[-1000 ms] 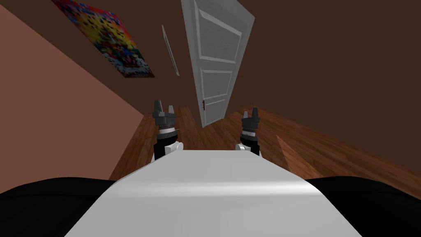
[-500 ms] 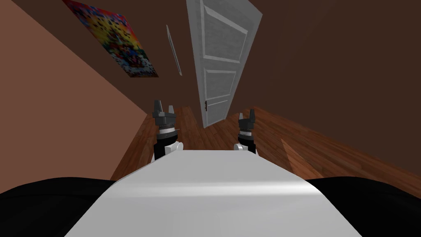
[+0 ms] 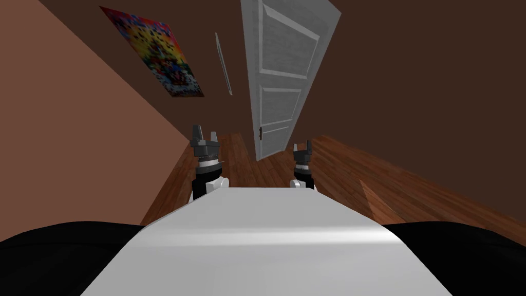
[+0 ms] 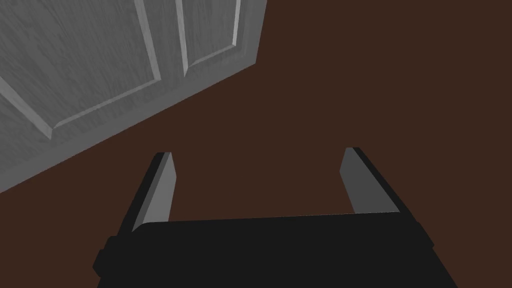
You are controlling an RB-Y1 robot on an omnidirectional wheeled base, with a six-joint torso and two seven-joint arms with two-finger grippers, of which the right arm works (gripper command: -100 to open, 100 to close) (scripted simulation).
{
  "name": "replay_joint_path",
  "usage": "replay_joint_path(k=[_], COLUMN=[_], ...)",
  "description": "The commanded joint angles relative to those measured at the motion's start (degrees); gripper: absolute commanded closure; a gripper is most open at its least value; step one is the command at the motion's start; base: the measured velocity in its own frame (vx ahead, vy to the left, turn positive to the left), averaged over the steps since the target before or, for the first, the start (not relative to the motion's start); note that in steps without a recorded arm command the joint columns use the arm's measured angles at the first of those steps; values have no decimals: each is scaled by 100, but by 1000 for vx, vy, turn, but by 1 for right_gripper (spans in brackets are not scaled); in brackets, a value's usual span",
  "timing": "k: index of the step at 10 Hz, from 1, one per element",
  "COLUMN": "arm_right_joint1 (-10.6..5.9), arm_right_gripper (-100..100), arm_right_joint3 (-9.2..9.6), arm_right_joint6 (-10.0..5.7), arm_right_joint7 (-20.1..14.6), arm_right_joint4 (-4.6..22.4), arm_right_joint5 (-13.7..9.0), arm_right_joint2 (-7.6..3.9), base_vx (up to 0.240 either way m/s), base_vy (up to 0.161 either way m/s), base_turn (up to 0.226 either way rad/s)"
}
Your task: Pull the door open
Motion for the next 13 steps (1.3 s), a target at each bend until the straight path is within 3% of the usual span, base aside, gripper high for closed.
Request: replay_joint_path(k=[1,3,4,7,8,10,13], arm_right_joint1=[-30,-148,-148,-342,-342,-483,-554], arm_right_gripper=[-100,-100,-100,-100,-100,-100,-100], arm_right_joint3=[15,84,84,198,198,281,323], arm_right_joint6=[1,-84,-84,-225,-225,-327,-378], arm_right_joint7=[-179,-533,-573,-1123,-1211,-1570,-1887], arm_right_joint4=[67,416,416,958,993,1411,1620], arm_right_joint5=[-43,-175,-175,-393,-393,-551,-630], arm_right_joint2=[-33,-132,-132,-292,-292,-406,-463], base_vx=[57,54,51,70,72,78,54], base_vy=[12,12,5,12,0,5,6], base_turn=[33,112,41,116,65,139,63])
